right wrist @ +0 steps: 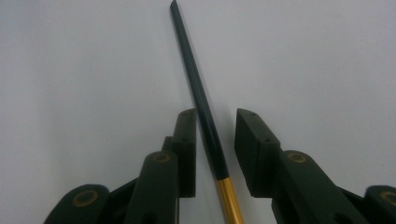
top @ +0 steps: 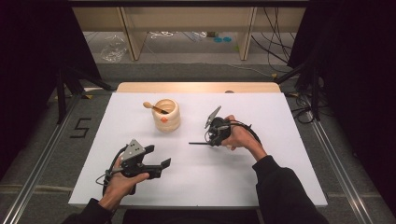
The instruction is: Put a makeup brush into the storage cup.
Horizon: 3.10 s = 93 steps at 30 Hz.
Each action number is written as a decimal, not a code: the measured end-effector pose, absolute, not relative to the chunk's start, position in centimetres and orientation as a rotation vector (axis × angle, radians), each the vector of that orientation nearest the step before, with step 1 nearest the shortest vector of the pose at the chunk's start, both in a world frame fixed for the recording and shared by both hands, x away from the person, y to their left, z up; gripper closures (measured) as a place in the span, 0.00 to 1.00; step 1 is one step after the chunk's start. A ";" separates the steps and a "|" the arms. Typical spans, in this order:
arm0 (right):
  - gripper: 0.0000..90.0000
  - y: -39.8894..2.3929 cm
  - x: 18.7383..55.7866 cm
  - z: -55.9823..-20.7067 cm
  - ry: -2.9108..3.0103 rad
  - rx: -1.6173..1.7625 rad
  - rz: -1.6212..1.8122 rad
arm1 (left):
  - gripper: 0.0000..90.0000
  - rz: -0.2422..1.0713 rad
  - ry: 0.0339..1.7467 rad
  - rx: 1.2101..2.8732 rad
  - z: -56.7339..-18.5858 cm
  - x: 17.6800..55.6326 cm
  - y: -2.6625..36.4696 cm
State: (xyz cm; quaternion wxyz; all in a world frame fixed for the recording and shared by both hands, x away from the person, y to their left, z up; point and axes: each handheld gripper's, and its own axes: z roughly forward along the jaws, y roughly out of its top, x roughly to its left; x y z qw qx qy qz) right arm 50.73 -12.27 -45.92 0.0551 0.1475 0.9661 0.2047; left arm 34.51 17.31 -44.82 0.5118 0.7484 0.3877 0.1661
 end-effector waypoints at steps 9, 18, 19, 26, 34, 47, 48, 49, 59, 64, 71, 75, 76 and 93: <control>0.85 -12.5 50.9 -46.2 2.957 0.463 0.581 | 0.18 0.398 0.934 1.801 -44.8 34.5 17.3; 0.89 -12.0 51.0 -46.1 2.984 0.449 0.533 | 0.18 0.398 0.936 1.804 -44.9 34.5 17.3; 0.89 -12.0 51.1 -46.1 2.986 0.445 0.534 | 0.18 0.398 0.936 1.802 -44.9 34.5 17.3; 0.90 -11.6 51.3 -45.9 3.007 0.456 0.481 | 0.18 0.397 0.935 1.803 -44.9 34.5 17.2; 0.91 -11.2 51.8 -45.8 3.020 0.434 0.412 | 0.18 0.396 0.934 1.802 -44.8 34.5 17.2; 0.92 -10.7 51.9 -45.7 3.028 0.472 0.358 | 0.18 0.395 0.930 1.805 -44.8 34.5 17.2; 0.92 -10.7 51.9 -45.7 3.028 0.475 0.357 | 0.18 0.389 0.926 1.804 -44.8 34.5 17.2; 0.92 -10.7 51.9 -45.7 3.029 0.485 0.351 | 0.18 0.397 0.931 1.807 -44.8 34.4 17.2; 0.92 -10.5 51.8 -45.7 3.020 0.497 0.340 | 0.18 0.395 0.930 1.808 -44.8 34.4 17.3; 0.92 -10.4 51.9 -45.7 3.007 0.453 0.331 | 0.18 0.393 0.926 1.804 -44.8 34.5 17.3; 0.92 -10.4 51.6 -45.6 3.010 0.485 0.321 | 0.18 0.394 0.931 1.806 -44.8 34.5 17.3; 0.92 -10.3 51.5 -45.4 3.003 0.476 0.329 | 0.18 0.394 0.931 1.806 -44.8 34.5 17.3; 0.92 -10.3 51.4 -45.2 2.995 0.475 0.337 | 0.18 0.389 0.927 1.804 -44.8 34.5 17.3; 0.92 -11.6 49.1 -41.0 2.909 0.399 0.532 | 0.18 0.377 0.962 1.842 -45.6 35.7 18.0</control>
